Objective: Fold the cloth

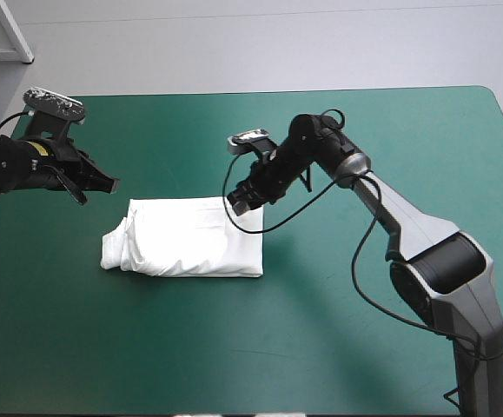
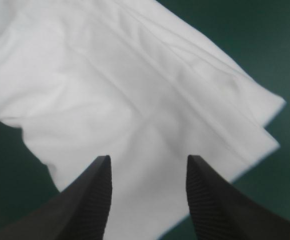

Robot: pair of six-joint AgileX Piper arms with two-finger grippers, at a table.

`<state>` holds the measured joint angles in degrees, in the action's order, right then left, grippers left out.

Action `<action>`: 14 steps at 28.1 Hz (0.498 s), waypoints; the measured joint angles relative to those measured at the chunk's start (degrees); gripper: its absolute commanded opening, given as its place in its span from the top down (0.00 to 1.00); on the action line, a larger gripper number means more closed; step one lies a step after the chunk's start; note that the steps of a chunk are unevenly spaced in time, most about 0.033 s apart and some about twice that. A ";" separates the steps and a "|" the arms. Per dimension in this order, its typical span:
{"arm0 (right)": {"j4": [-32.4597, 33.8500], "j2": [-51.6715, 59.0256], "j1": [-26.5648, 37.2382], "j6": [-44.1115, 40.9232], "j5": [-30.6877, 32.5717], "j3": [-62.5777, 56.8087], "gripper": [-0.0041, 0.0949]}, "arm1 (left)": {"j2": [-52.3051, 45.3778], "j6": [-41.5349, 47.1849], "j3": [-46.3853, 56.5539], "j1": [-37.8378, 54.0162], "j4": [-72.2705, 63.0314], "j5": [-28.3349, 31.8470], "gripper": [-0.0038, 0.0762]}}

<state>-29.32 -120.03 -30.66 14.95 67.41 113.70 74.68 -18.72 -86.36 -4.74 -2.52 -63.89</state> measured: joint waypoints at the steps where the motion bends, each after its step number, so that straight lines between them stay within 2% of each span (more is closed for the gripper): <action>1: -1.56 1.48 2.14 1.51 -1.05 -5.27 0.47 | 0.11 0.00 0.00 0.00 -0.23 0.00 0.93; 6: -7.98 2.05 4.50 5.82 -3.72 -13.13 0.37 | 0.66 0.00 0.00 0.00 -1.45 0.00 0.93; 9: -10.47 1.54 4.50 7.19 -5.25 -14.21 0.37 | 1.10 0.00 0.00 0.00 -1.99 0.00 0.93; 14: -10.96 0.03 4.50 7.81 -6.29 -14.39 0.37 | 1.18 0.00 0.00 0.00 -2.11 0.00 0.93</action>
<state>-40.28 -120.00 -26.16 22.76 61.11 99.31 75.85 -18.72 -86.36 -4.74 -4.63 -63.89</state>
